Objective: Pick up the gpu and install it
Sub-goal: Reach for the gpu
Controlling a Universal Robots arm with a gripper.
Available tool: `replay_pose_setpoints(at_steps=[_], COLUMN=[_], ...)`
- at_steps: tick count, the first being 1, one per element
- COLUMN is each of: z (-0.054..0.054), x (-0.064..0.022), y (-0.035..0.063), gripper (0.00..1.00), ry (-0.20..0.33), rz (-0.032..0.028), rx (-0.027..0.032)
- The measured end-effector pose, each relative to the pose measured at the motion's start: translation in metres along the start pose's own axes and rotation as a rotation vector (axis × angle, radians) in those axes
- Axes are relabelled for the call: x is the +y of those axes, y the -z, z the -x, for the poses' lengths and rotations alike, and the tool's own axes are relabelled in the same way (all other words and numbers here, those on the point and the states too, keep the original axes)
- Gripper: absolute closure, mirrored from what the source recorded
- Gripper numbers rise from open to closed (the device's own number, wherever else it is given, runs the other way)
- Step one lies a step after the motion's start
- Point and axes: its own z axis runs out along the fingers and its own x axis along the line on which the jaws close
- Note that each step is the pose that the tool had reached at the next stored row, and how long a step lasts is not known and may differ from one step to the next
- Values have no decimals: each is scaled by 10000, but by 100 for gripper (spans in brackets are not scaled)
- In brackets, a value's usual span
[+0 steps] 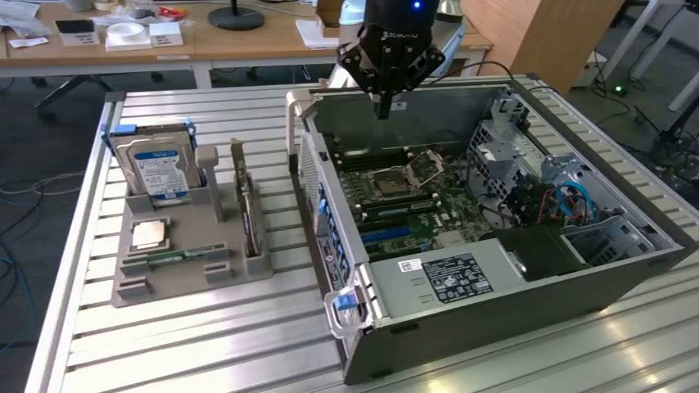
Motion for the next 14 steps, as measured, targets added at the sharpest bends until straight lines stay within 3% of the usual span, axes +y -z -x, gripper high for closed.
replay_pose_setpoints(at_steps=[6,14], z=[-23,-136], x=[-2,-10], y=[0,1], gripper=[89,89], ry=[-1,0], rz=[1,0], rx=[-1,0])
